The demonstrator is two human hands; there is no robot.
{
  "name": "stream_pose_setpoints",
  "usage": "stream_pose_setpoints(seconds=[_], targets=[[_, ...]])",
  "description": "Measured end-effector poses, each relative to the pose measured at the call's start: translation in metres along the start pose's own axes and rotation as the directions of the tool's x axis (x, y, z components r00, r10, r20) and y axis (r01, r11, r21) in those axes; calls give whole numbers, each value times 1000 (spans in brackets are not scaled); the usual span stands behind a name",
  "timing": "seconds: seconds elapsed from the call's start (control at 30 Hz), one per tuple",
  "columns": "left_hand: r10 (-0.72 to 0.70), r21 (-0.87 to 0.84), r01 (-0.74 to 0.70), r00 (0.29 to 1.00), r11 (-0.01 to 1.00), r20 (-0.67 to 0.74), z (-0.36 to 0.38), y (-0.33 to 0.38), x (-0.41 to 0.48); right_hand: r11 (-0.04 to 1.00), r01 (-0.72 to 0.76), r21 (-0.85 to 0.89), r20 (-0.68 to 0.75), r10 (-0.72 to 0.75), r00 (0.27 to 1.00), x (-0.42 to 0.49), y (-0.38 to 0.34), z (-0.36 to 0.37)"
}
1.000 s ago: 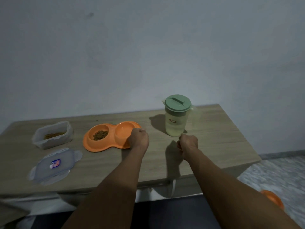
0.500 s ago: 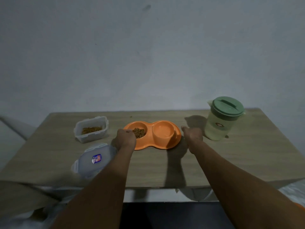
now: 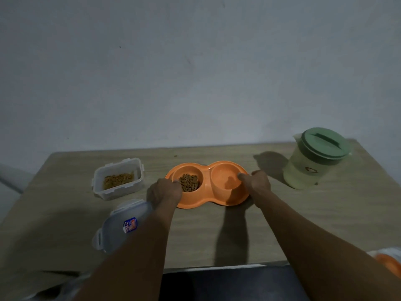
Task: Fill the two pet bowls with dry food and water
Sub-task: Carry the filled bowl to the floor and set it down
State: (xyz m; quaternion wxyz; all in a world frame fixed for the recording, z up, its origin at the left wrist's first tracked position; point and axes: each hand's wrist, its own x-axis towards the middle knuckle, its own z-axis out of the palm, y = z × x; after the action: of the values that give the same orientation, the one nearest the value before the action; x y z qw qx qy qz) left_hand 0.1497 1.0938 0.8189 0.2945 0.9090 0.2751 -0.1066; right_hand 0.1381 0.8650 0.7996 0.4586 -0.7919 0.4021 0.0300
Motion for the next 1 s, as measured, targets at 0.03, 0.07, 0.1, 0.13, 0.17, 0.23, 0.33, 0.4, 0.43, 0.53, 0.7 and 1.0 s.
stream_pose_setpoints(seconds=[0.03,0.07,0.1,0.13,0.17,0.23,0.33,0.4,0.43,0.53,0.7,1.0], targets=[[2,13,-2,1000,1000,8,1,1,0,1000,-3,-13,4,3,1000,1,-1,1],[-6,21,6,1000,1000,14,1,3,0,999,-9,-33,8,9,1000,1,-1,3],[-13,20,13,1000,1000,19,1,4,1,999,-10,-52,9,10,1000,1,-2,4],[-26,11,26,999,1000,27,2,4,3,998,-13,-65,7,14,1000,2,-1,5],[-36,-7,36,999,999,36,1,4,4,997,-14,-71,5,14,1000,3,-1,5],[-50,-37,52,998,998,44,-1,6,2,997,-18,-78,4,18,1000,3,0,5],[-59,-49,61,997,997,43,-5,7,0,996,-22,-83,3,22,1000,2,1,3],[-56,-67,60,997,996,52,-7,8,-5,997,-32,-75,2,32,999,0,1,0],[-56,-61,59,997,996,53,-8,8,-8,997,-37,-69,0,37,999,-2,2,-2],[-45,-66,48,998,997,45,-11,10,-18,998,-43,-50,-11,42,999,-7,2,-11],[-2,-124,9,998,992,60,-18,14,-35,999,-43,-15,-53,42,998,-21,6,-30],[111,-198,-87,988,976,109,-18,21,-76,993,-96,68,-157,106,982,-61,35,-79]])
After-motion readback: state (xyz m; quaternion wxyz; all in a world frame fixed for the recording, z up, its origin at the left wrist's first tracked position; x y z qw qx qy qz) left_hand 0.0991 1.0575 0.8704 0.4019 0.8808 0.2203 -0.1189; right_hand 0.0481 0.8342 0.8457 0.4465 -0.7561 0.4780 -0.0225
